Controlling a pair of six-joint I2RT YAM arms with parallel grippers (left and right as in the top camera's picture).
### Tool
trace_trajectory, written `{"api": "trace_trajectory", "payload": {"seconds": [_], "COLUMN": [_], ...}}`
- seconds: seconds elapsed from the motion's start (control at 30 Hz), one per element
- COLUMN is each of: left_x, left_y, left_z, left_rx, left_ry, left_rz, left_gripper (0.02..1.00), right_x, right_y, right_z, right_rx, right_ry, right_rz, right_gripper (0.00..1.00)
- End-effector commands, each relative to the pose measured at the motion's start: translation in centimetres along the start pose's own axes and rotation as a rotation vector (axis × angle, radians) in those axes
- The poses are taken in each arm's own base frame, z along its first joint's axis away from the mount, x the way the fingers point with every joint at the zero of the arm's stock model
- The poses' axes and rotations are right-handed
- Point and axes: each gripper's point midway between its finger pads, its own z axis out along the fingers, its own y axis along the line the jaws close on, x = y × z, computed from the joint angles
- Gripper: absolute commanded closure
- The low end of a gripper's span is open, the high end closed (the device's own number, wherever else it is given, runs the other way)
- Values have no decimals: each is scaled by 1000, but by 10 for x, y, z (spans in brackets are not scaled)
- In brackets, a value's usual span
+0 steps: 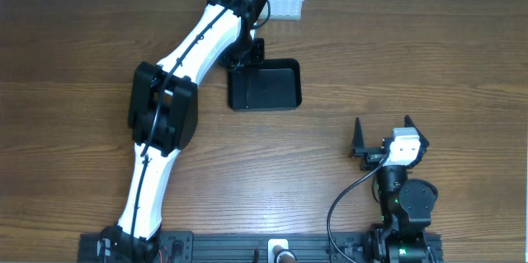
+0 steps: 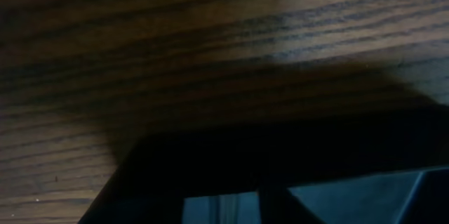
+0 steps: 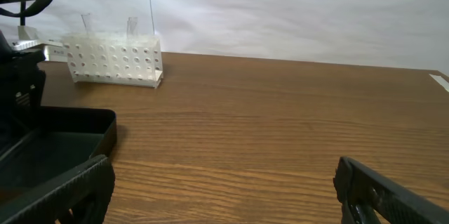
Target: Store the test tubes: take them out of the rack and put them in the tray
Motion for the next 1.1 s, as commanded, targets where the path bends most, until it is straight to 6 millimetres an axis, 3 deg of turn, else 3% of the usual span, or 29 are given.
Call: {"api": "trace_trajectory", "payload": {"seconds": [0.03,0.17,0.3,0.4,0.53,0.67,0.83,1.1], "left_x": [-1,-3,-13,-29,-59,-86,-116,-151], "left_y": [-1,-6,-17,-20,-13,-18,-10,-6], "left_z": [3,-20,-65,-101,-130,-142,-151,-139], "left_rx": [11,27,71,80,26,15,-57,-103], "left_ry": [8,-26,-129,-253,-425,-553,-688,-782], "left_rz": [-12,-4,10,17,15,78,56,103], "left_gripper": [649,632,597,555,424,360,270,259], "right_x": [2,2,2,2,2,2,1,2], "right_y": [-3,-3,-3,-3,-3,-3,-3,-3], "right_z": [0,0,0,0,0,0,0,0], "right_rx": [16,16,16,16,16,16,16,16], "right_ry": [0,0,0,0,0,0,0,0], "right_rz": [7,7,7,7,7,7,7,7], "right_gripper": [9,7,7,7,9,7,9,9]}}
